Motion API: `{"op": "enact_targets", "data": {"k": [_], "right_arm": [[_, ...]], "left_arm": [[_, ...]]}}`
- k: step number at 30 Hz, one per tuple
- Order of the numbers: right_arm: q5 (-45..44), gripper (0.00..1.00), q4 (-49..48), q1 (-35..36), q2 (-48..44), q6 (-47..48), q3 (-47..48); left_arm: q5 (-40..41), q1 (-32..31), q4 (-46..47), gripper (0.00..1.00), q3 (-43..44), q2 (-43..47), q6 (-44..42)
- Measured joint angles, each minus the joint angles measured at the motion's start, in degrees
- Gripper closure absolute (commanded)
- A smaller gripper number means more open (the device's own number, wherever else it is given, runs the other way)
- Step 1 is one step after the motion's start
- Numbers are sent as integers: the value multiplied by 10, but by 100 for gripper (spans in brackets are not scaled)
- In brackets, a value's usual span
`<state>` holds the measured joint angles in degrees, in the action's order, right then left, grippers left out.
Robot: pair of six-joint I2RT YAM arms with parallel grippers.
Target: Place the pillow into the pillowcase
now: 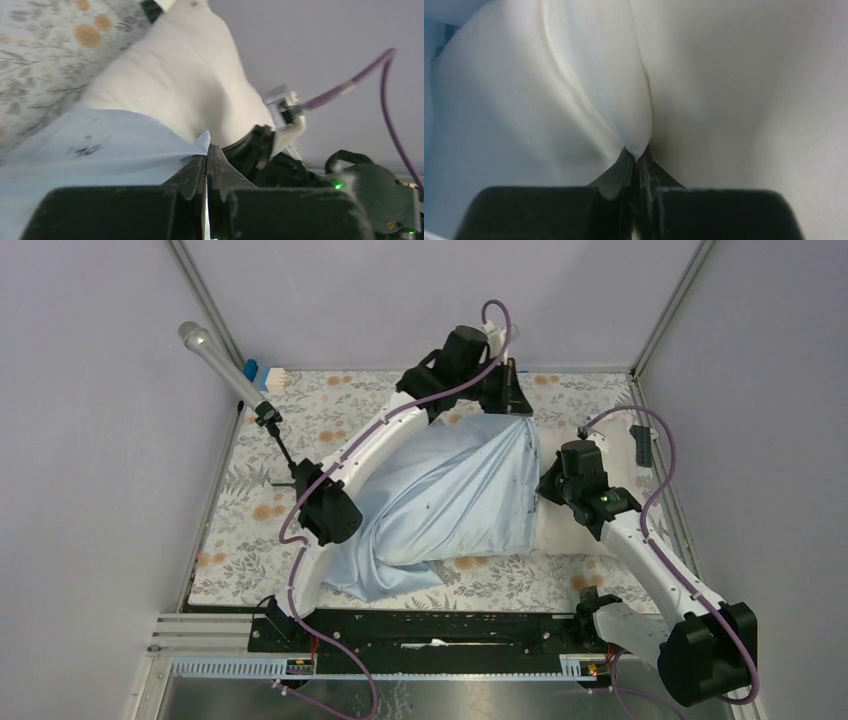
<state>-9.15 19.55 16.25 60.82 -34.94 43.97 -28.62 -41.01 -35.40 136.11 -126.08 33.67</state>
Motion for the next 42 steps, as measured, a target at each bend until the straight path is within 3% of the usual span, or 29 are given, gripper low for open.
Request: {"op": "enact_targets", "data": {"k": [5, 8, 13, 17, 22, 26, 30, 34, 36, 38, 42], "right_arm": [[58, 100, -69, 21, -1, -60, -24], [75, 100, -83, 25, -16, -99, -24], [95, 100, -116, 25, -57, -168, -43], [107, 100, -138, 25, -61, -200, -66], [114, 100, -159, 25, -60, -221, -78], [116, 100, -162, 25, -52, -223, -78], [116, 99, -160, 25, -52, -219, -78], [109, 53, -128, 25, -61, -201, -71], [91, 33, -97, 25, -78, -187, -60], [70, 24, -64, 25, -98, -172, -45], [23, 18, -4, 27, -138, -134, -16]], "left_arm": [[0, -48, 14, 100, 6, -15, 25], [5, -67, 35, 98, -41, 1, 31], [26, -75, 74, 50, -180, 62, 39], [66, -81, 73, 25, -243, 112, 22], [177, -119, 62, 23, -313, 217, -10], [315, -212, 59, 27, -372, 314, -28], [427, -291, 64, 34, -423, 344, -34], [494, -299, 63, 35, -484, 328, -30], [514, -295, 63, 29, -511, 311, -25], [523, -292, 63, 22, -526, 298, -22], [545, -292, 68, 22, -533, 274, -16]]}}
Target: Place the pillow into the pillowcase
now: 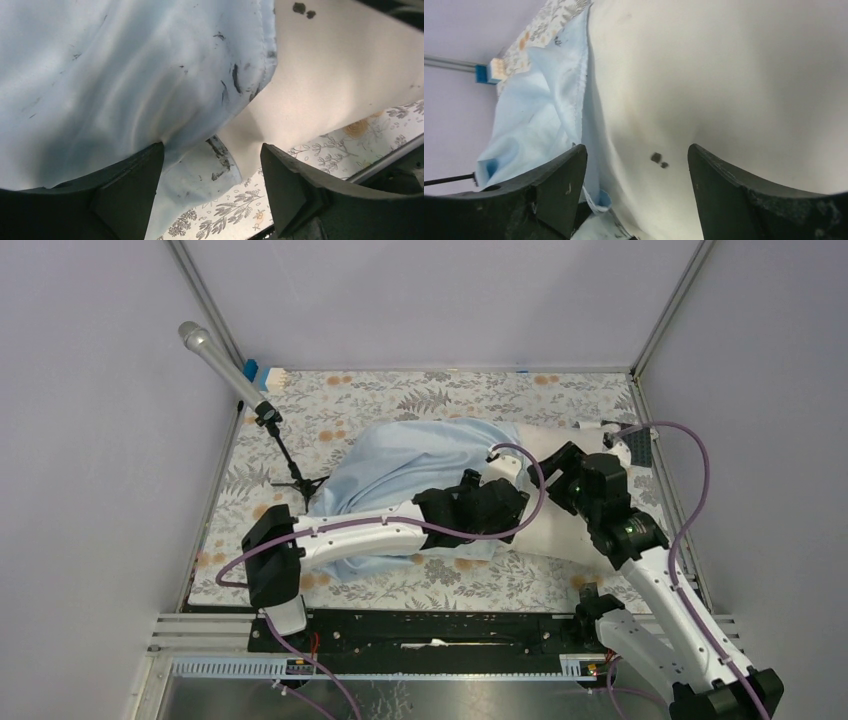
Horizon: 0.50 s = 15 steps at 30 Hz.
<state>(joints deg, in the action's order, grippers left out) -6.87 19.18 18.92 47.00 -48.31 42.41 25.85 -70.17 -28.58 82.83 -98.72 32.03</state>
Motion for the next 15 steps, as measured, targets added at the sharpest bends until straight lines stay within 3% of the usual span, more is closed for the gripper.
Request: {"op": "enact_targets", "data": {"k": [4, 9, 12, 15], "right_arm": [[-49, 11, 63, 1, -29, 36, 16], [-111, 6, 123, 1, -43, 69, 14], [-124, 16, 124, 1, -37, 78, -13], [-117, 50, 109, 1, -7, 85, -37]], "left_arm": [[12, 3, 3, 32, 0, -9, 6], [13, 5, 5, 28, 0, -9, 8], [14, -7, -1, 28, 0, -6, 8], [16, -31, -12, 29, 0, 4, 11]]}}
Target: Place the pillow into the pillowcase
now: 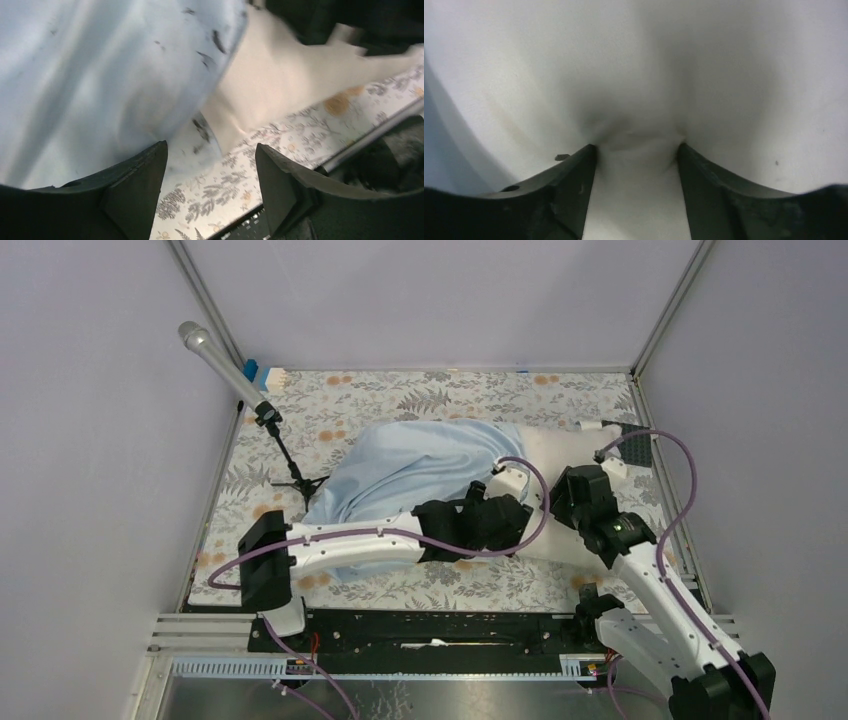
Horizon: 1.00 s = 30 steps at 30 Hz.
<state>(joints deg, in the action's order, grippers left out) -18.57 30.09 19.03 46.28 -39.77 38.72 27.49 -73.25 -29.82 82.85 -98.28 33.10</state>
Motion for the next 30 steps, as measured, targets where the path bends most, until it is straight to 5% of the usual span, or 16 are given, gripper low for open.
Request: {"op": "enact_targets", "data": {"k": [2, 5, 15, 24, 30], "right_arm": [[14, 80, -18, 0, 26, 3, -7], [35, 100, -42, 0, 51, 5, -8], [58, 100, -24, 0, 46, 12, 19], [75, 100, -11, 0, 45, 14, 32], [75, 100, -8, 0, 45, 15, 35]], "left_arm": [[5, -20, -7, 30, -1, 11, 5], [14, -44, -7, 30, -12, 27, 19], [87, -45, -20, 21, -38, 3, 39], [100, -25, -21, 68, -21, -46, 22], [54, -37, -32, 68, 23, -26, -8]]}}
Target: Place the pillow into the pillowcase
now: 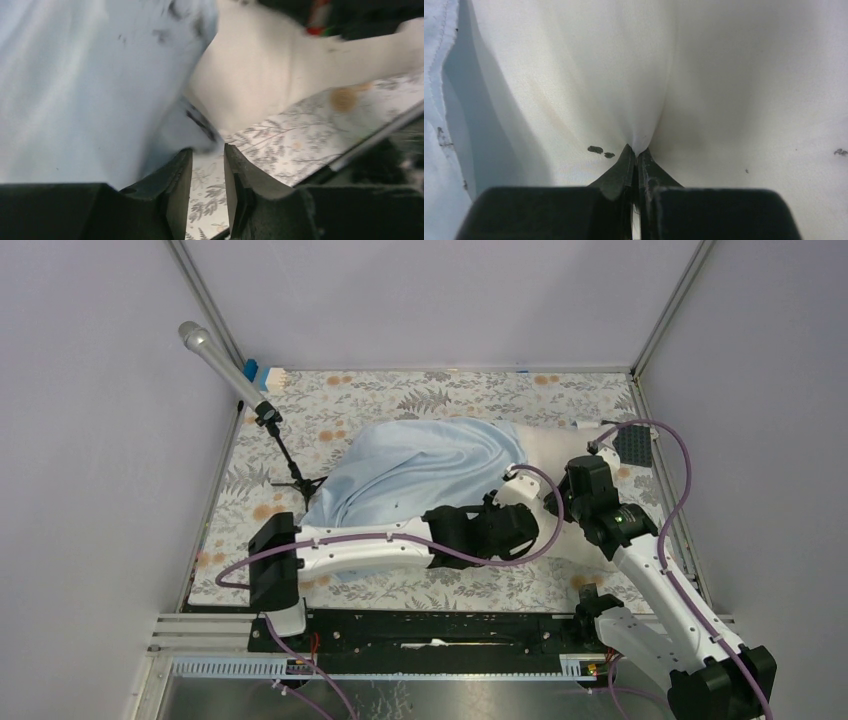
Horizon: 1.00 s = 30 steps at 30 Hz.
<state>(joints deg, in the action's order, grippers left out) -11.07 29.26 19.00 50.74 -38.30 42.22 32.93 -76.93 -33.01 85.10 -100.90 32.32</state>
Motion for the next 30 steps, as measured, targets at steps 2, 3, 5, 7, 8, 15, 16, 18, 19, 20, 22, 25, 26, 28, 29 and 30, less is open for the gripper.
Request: {"op": "enact_targets", "data": {"k": [2, 3, 5, 7, 8, 15, 16, 18, 19, 20, 22, 25, 26, 28, 29, 30], "right_arm": [[0, 100, 0, 0, 0, 0, 1], [0, 100, 0, 0, 0, 1, 1], [1, 100, 0, 0, 1, 1, 1], [2, 100, 0, 0, 1, 1, 2], [2, 100, 0, 0, 1, 1, 2], [2, 100, 1, 0, 1, 1, 3], [2, 100, 1, 0, 1, 1, 3], [2, 100, 1, 0, 1, 1, 3], [2, 100, 1, 0, 1, 1, 3], [2, 100, 1, 0, 1, 1, 3], [2, 100, 1, 0, 1, 0, 3], [2, 100, 1, 0, 1, 1, 3], [2, 100, 1, 0, 1, 0, 3], [3, 100, 2, 0, 1, 1, 3], [3, 100, 2, 0, 1, 0, 3], [3, 100, 3, 0, 0, 0, 3]], "left_arm": [[-18, -3, 1, 69, 17, 12, -9], [-28, -4, 3, 74, 26, 19, -10], [-41, -5, 12, 82, 35, 34, -15], [-50, -5, 19, 80, 39, 45, -20], [-54, -5, 20, 75, 42, 47, -23], [-55, -5, 8, 51, 56, 38, -21], [-54, -5, 4, 47, 55, 35, -19], [-50, -5, -3, 41, 48, 25, -14], [-47, -5, -5, 36, 43, 20, -10], [-44, -5, -7, 35, 37, 13, -7], [-33, -5, -17, 32, 27, -5, 0], [-4, -3, -37, 34, 25, -38, 10], [5, -3, -41, 37, 25, -46, 10], [23, 0, -47, 49, 25, -62, 12], [30, 1, -48, 57, 25, -68, 12], [36, 2, -49, 64, 25, -71, 10]]}}
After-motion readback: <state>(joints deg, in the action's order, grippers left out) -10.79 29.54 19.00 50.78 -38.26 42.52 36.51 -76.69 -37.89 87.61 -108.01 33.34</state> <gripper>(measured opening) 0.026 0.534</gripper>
